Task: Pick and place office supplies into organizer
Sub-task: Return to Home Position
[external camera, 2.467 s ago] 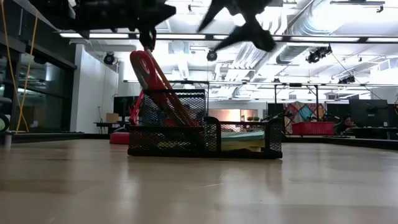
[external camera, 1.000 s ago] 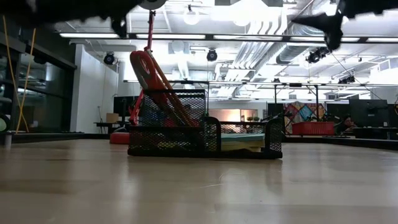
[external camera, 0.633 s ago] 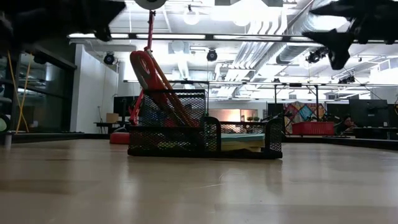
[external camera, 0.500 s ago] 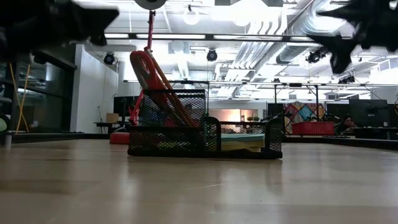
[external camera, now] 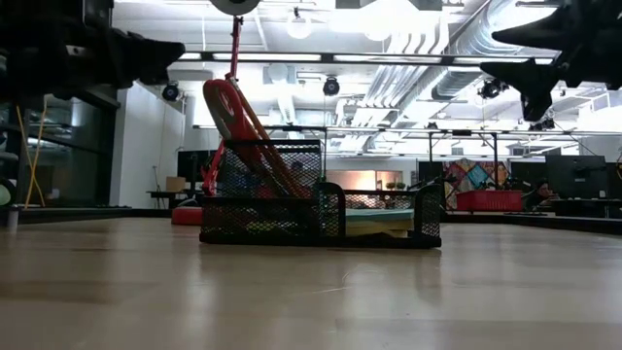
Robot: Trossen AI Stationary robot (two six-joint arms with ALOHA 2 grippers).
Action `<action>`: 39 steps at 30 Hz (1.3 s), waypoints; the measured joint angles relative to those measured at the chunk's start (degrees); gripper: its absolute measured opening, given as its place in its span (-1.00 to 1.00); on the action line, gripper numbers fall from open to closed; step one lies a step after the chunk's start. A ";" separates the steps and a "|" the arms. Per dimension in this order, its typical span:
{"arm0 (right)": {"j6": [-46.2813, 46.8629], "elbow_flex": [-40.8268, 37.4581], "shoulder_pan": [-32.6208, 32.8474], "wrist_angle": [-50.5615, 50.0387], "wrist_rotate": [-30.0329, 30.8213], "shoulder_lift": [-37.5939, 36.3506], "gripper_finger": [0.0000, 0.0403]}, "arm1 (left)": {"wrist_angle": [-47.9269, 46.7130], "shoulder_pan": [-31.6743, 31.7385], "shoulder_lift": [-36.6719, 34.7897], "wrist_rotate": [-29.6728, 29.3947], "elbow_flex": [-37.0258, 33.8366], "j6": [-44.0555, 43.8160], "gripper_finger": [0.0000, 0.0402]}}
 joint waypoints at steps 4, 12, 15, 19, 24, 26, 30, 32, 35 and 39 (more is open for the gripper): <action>3.10 -0.02 0.02 -2.42 -0.70 0.08 -0.04 | -1.06 0.00 -0.04 1.57 0.00 -2.16 -0.96; 4.07 -0.04 0.02 -8.71 -0.71 0.08 -0.04 | -3.99 -0.02 -0.04 1.84 0.02 -2.18 -0.96; 4.42 -0.04 0.02 -10.77 -0.71 0.10 -0.04 | -5.19 0.00 -0.04 1.84 0.02 -2.20 -0.96; 4.36 -0.04 0.02 -12.48 -0.70 0.12 -0.04 | -10.39 -0.20 -3.26 0.94 0.02 -2.18 -0.96; 4.36 -0.07 0.02 -14.03 -0.69 0.12 -0.04 | -25.74 -0.42 -16.94 5.34 0.04 1.99 -0.96; 4.36 -0.07 0.02 -14.20 -0.71 0.12 -0.04 | -33.84 -0.40 -22.73 7.67 0.07 2.78 -0.96; 4.36 -0.07 0.02 -14.31 -0.70 0.10 -0.04 | -42.97 -0.44 -30.95 8.86 0.13 2.75 -0.96; 4.36 -0.07 0.02 -14.44 -0.69 0.19 -0.04 | -43.37 -0.37 -33.32 7.37 0.20 2.48 -0.96; 4.36 -0.08 0.02 -14.81 -0.70 0.19 -0.04 | -43.63 -0.37 -37.13 4.16 0.20 2.34 -0.96; 4.36 -0.09 0.02 -15.17 -0.71 0.17 -0.04 | -43.11 -0.63 -39.06 2.48 0.24 2.33 -0.96</action>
